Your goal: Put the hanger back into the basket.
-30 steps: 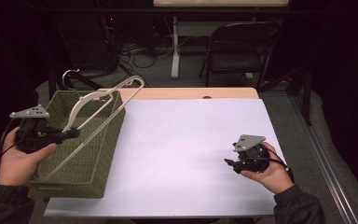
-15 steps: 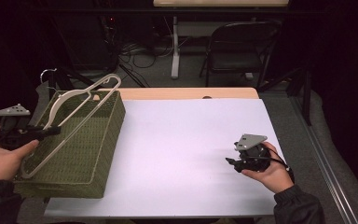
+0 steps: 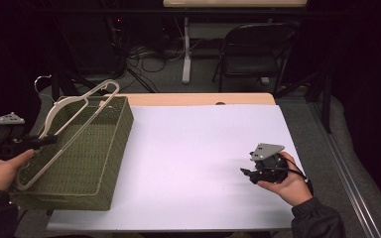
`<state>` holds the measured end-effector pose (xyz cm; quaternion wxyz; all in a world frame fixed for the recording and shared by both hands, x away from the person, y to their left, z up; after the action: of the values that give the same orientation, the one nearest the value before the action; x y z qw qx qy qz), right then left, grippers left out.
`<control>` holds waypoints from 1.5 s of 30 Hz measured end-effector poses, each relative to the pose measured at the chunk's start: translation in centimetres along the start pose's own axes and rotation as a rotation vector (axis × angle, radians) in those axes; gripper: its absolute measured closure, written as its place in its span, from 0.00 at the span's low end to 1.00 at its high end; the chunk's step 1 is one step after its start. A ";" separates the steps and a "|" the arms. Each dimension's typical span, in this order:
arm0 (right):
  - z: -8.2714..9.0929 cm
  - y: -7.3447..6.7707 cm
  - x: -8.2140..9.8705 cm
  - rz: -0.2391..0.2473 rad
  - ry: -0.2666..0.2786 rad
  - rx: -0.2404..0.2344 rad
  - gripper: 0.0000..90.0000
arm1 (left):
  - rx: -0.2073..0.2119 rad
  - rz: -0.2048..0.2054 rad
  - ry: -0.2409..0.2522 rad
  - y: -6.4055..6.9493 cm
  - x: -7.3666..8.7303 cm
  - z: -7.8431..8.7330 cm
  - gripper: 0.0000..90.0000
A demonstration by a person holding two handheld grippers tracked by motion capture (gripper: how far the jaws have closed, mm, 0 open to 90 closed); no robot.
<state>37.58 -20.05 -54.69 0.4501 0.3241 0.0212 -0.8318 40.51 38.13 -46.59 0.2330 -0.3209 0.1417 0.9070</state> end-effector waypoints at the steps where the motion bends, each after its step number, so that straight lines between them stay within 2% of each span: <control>1: 0.0 0.0 0.1 0.000 -0.001 -0.001 0.41 | -0.002 0.000 -0.004 -0.1 0.1 -0.1 0.97; 3: -0.2 -0.1 0.1 -0.003 0.004 -0.002 0.41 | -0.003 0.002 -0.006 -0.3 0.3 -0.2 0.97; 5: -0.2 -0.1 0.3 0.001 -0.017 -0.001 0.41 | -0.005 0.003 -0.003 -0.4 0.5 -0.3 0.97; 7: -0.4 -0.1 0.2 -0.010 0.011 -0.004 0.41 | -0.003 0.000 -0.005 -0.5 0.7 -0.5 0.97; 9: -0.4 -0.2 0.3 -0.007 -0.002 -0.007 0.41 | -0.015 -0.011 -0.006 -0.7 0.8 -0.7 0.97; 11: -0.4 -0.2 0.3 -0.008 -0.006 -0.008 0.41 | -0.011 -0.019 -0.014 -0.8 0.9 -0.8 0.97; 13: -0.6 -0.2 0.1 -0.014 0.017 -0.001 0.41 | -0.005 -0.034 -0.019 -0.8 1.1 -0.9 0.97; 14: -0.5 -0.3 0.2 -0.008 -0.006 -0.008 0.41 | -0.006 -0.044 -0.023 -0.9 1.2 -1.0 0.97; 19: -0.7 -0.4 0.2 -0.008 -0.007 -0.014 0.41 | 0.013 -0.078 -0.021 -1.4 1.7 -1.3 0.97; 20: -0.8 -0.4 0.2 -0.010 0.004 -0.011 0.41 | 0.022 -0.078 -0.020 -1.4 1.9 -1.3 0.97; 21: -0.7 -0.4 0.4 -0.010 -0.023 -0.012 0.41 | 0.028 -0.070 -0.014 -1.4 1.9 -1.3 0.97; 22: -0.7 -0.4 0.4 -0.008 -0.027 -0.014 0.41 | 0.032 -0.062 -0.010 -1.5 2.0 -1.4 0.97; 27: -0.8 -0.3 0.3 -0.014 -0.013 -0.015 0.41 | 0.053 -0.051 -0.012 -1.7 2.5 -1.4 0.97; 31: -0.8 -0.3 0.3 -0.013 -0.015 -0.015 0.41 | 0.052 -0.063 -0.055 -1.9 3.5 -1.8 0.97; 33: -1.0 -0.3 0.4 -0.019 -0.012 -0.016 0.41 | 0.044 -0.053 -0.065 -2.1 3.8 -2.3 0.97; 37: -1.1 -0.4 0.4 -0.017 -0.013 -0.020 0.41 | 0.067 -0.041 -0.082 -2.0 4.5 -3.5 0.97; 42: -1.2 -0.4 0.5 -0.019 -0.021 -0.023 0.41 | 0.078 -0.033 -0.126 -1.8 5.4 -5.4 0.97; 45: -1.2 -0.4 0.6 -0.023 -0.015 -0.023 0.41 | 0.039 -0.042 -0.184 -2.0 5.9 -6.1 0.97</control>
<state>37.63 -19.83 -56.09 0.4441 0.3124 0.0312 -0.8392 40.63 39.33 -55.23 0.2705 -0.2344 0.1306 0.9246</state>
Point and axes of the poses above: each handheld gripper's, and its own axes: z roughly backward along the jaws, x roughly out of its underside, y roughly to its right, the point moved 10 cm from there along -z, roughly forward along the jaws, and after that the axes turned 7 degrees about -y, right-handed, at the moved point
